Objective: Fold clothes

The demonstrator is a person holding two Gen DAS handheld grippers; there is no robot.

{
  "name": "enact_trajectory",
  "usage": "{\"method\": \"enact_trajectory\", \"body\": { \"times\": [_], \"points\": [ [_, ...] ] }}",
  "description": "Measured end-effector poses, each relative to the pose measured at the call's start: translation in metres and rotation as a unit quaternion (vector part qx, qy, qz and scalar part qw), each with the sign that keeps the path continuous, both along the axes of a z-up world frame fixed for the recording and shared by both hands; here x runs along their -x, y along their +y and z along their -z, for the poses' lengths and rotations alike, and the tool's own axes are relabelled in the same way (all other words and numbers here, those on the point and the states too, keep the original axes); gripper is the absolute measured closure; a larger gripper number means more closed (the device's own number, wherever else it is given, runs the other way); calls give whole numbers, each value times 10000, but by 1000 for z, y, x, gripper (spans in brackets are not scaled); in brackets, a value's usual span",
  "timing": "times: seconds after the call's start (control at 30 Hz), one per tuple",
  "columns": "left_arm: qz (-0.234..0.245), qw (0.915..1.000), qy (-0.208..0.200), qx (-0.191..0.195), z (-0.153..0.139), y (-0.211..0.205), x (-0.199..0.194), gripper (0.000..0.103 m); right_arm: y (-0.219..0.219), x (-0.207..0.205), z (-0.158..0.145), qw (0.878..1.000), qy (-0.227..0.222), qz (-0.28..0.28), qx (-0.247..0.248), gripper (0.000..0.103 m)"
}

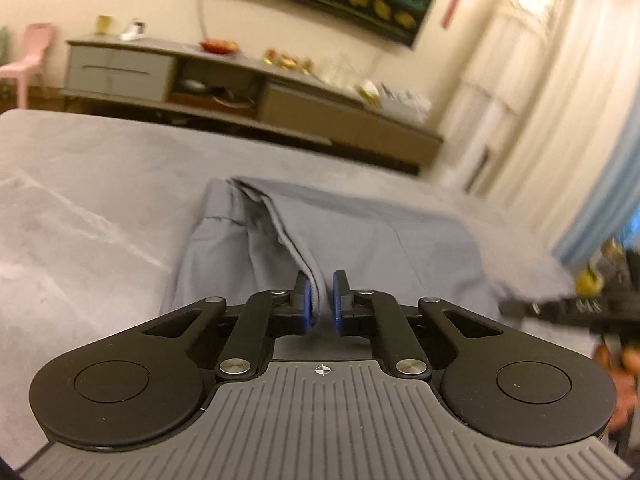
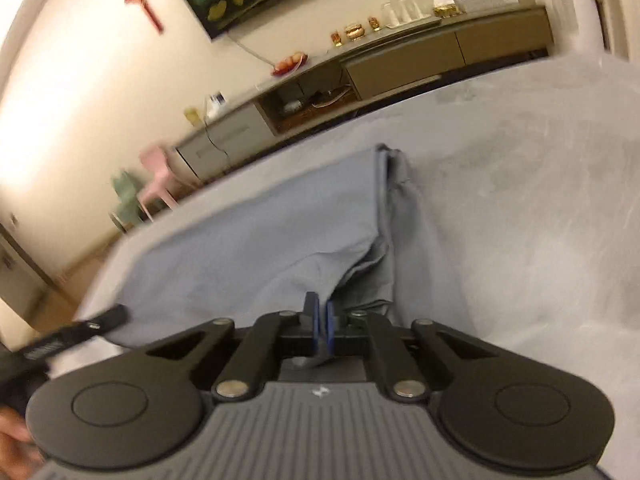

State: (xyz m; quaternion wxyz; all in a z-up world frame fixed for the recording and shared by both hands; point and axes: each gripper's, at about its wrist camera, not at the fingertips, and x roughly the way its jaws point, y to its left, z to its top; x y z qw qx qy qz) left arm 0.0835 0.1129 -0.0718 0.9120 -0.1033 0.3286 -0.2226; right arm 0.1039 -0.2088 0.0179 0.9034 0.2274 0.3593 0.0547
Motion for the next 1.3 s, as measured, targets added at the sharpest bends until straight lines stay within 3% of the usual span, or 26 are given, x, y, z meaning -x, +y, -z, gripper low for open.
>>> {"method": "enact_trajectory", "body": {
  "times": [0.1, 0.2, 0.3, 0.33, 0.4, 0.53, 0.57, 0.63, 0.7, 0.8, 0.87, 0.97, 1.03, 1.1, 1.13, 1.23, 1.3],
  "points": [
    [181, 9986, 349, -353, 22, -9, -3, 103, 6, -8, 19, 9983, 221, -107, 535, 99],
    [264, 9968, 134, -747, 20, -14, 1, 103, 10, -3, 23, 9979, 174, -112, 613, 99],
    [192, 9981, 73, -578, 22, -8, 4, 99, 9, -1, 17, 9966, 221, -87, 784, 92],
    [198, 9982, 35, -574, 18, -6, 7, 97, 6, -1, 14, 9961, 250, -57, 845, 89],
    [223, 9981, -132, -566, 3, 1, 15, 93, -3, 6, 1, 9945, 195, 221, 1006, 71],
    [417, 9948, -800, -477, -44, 16, 34, 69, -5, 1, -44, 9857, -476, 345, 1581, 71],
    [459, 9926, -989, -541, -52, 14, 32, 64, 0, -10, -52, 9837, -599, 154, 1688, 71],
    [564, 9895, -1126, -710, -58, 3, 16, 65, 19, -47, -56, 9763, -635, -550, 1997, 71],
    [666, 9879, -1036, -938, -47, -11, -6, 66, 40, -87, -50, 9630, -597, -1153, 2363, 71],
    [839, 9863, -536, -1317, -10, -29, -33, 76, 51, -139, -20, 9450, -234, -1581, 2852, 73],
    [883, 9859, -229, -1403, 19, -33, -38, 73, 41, -160, 9, 9397, 64, -1635, 3002, 75],
    [909, 9880, -155, -1236, 26, -31, -39, 75, 27, -165, 11, 9497, 6, -1627, 2675, 73],
    [997, 9889, -128, -1094, 14, -27, -42, 75, 24, -162, 4, 9478, -8, -1602, 2758, 73],
    [926, 9905, -502, -880, -10, -15, -42, 75, 21, -152, -9, 9454, -96, -1428, 2927, 72],
    [844, 9906, -641, -861, -18, -11, -46, 74, 16, -137, -22, 9476, -362, -1346, 2876, 72],
    [628, 9892, -847, -1014, -28, -7, -65, 74, 10, -92, -32, 9584, -630, -1775, 2144, 72],
    [541, 9884, -820, -1155, -25, -12, -88, 75, 17, -69, -12, 9533, -492, -2175, 2036, 74]
  ]
}}
